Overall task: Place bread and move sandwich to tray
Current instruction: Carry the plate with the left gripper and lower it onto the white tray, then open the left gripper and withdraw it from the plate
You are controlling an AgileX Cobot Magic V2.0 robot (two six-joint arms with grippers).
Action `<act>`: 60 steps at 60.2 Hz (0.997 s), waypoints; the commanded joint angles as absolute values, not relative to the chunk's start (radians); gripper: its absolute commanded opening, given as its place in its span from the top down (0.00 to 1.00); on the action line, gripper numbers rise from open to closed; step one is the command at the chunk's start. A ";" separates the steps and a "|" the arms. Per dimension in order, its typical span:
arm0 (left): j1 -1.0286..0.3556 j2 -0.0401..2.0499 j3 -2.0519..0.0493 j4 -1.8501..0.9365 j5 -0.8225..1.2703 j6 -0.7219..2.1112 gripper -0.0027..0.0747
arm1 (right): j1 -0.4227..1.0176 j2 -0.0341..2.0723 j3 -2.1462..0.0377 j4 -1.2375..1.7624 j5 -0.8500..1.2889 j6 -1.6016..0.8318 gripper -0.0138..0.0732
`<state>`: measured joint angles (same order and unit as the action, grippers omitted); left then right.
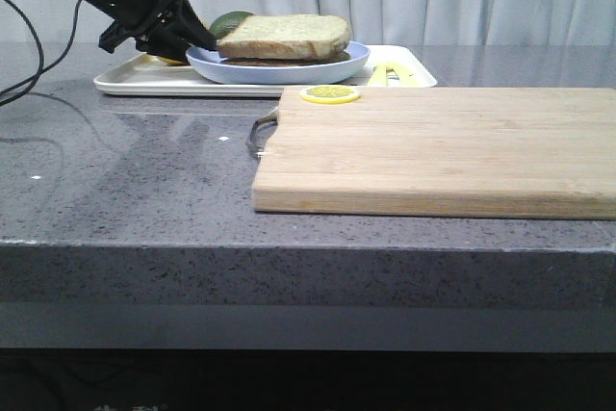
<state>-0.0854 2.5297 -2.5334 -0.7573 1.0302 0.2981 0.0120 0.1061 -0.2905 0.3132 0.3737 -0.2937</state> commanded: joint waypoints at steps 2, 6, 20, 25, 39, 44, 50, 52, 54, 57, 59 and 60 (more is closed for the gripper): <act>-0.074 2.460 -2.604 -0.811 1.017 0.299 0.56 | 0.014 0.117 -0.316 0.312 0.296 -0.296 0.91; -0.056 2.460 -2.664 -0.811 1.038 0.299 0.56 | 0.014 0.117 -0.316 0.312 0.296 -0.296 0.91; -0.013 2.460 -2.910 -0.796 1.138 0.299 0.83 | 0.014 0.117 -0.316 0.312 0.301 -0.296 0.91; -0.010 2.460 -2.981 -0.785 1.154 0.299 0.99 | 0.014 0.117 -0.316 0.312 0.309 -0.296 0.91; -0.006 2.423 -3.047 -0.744 1.175 0.299 0.99 | 0.014 0.117 -0.316 0.312 0.363 -0.296 0.91; -0.008 2.400 -3.047 -0.653 1.232 0.299 0.99 | 0.014 0.117 -0.316 0.312 0.363 -0.296 0.91; -0.017 2.378 -3.047 -0.481 1.256 0.237 0.99 | 0.014 0.117 -0.316 0.312 0.363 -0.296 0.91; -0.020 2.371 -3.047 -0.438 1.256 0.218 0.99 | 0.014 0.117 -0.316 0.312 0.363 -0.296 0.91; -0.020 2.366 -3.047 -0.397 1.256 0.206 0.99 | 0.014 0.117 -0.316 0.312 0.363 -0.296 0.91; -0.024 2.358 -3.047 -0.352 1.256 0.176 0.99 | 0.014 0.117 -0.316 0.312 0.363 -0.296 0.91; -0.024 2.351 -3.047 -0.325 1.256 0.159 0.99 | 0.014 0.117 -0.316 0.312 0.363 -0.296 0.91; -0.027 2.348 -3.047 -0.314 1.256 0.154 0.99 | 0.014 0.117 -0.316 0.312 0.363 -0.296 0.91</act>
<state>-0.0173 2.4401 -2.9355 -0.3630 1.2684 0.1999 0.0120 0.1061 -0.2905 0.3132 0.4382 -0.2937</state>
